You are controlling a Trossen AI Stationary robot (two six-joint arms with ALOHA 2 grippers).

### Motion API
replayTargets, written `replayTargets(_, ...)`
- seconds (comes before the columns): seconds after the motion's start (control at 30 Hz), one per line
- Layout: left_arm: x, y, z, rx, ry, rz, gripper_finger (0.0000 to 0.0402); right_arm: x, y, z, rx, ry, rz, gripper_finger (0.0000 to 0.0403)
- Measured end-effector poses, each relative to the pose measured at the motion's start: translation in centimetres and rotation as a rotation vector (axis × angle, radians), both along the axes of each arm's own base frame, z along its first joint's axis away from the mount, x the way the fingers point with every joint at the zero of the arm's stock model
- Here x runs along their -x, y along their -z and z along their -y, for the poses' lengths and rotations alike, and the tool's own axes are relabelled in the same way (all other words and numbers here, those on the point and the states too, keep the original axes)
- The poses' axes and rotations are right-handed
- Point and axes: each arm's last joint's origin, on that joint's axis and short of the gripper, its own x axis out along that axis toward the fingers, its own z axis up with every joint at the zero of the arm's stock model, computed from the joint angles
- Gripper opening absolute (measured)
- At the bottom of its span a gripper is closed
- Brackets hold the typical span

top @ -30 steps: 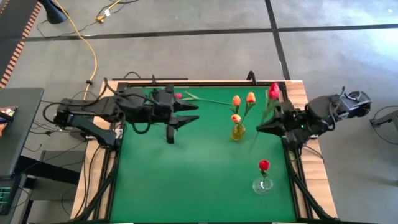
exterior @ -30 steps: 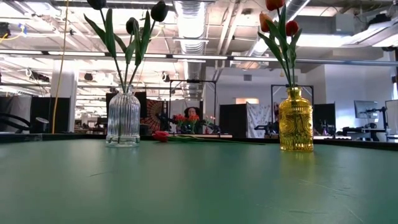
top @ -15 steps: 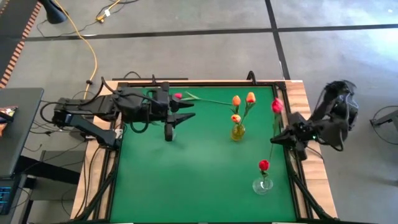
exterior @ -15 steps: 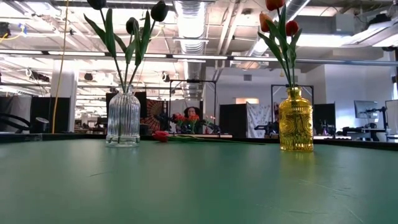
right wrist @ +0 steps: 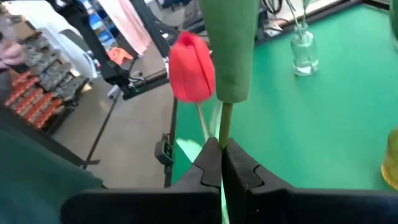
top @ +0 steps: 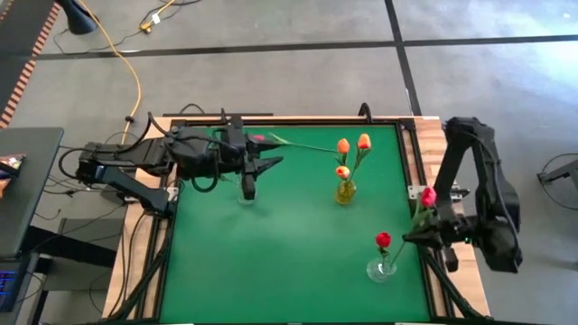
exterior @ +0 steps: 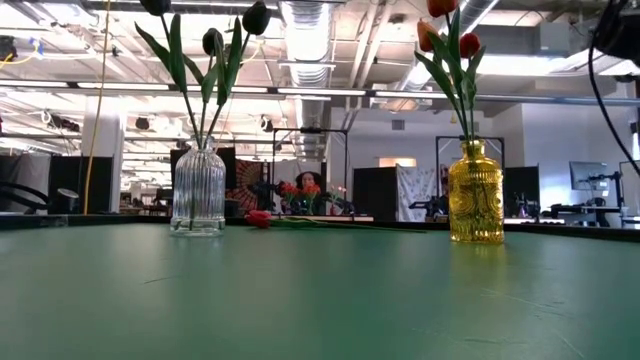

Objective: Sort flowers into vase by color
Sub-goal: Put the bottom red tulip into the bottom transparent vase

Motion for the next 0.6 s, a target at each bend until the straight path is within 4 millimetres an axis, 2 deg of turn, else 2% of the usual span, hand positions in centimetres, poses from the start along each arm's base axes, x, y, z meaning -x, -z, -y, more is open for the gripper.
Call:
replayTargets(0.13, 0.0, 0.0, -0.1, -0.002, -0.021, 0.001, 0.0144, -0.1, 1.0, -1.4, 0.021, 0.015, -0.011, 0.0023)
replayTargets(0.3, 0.0, 0.0, -0.1, 0.000, -0.046, 0.005, 0.0144, -0.6, 2.0, -2.8, 0.140, 0.029, -0.009, 0.0023)
replayTargets(0.6, 0.0, -0.1, -0.2, 0.042, -0.056, 0.019, 0.0144, -1.2, 4.0, -4.5, 0.232, 0.041, -0.074, 0.0023)
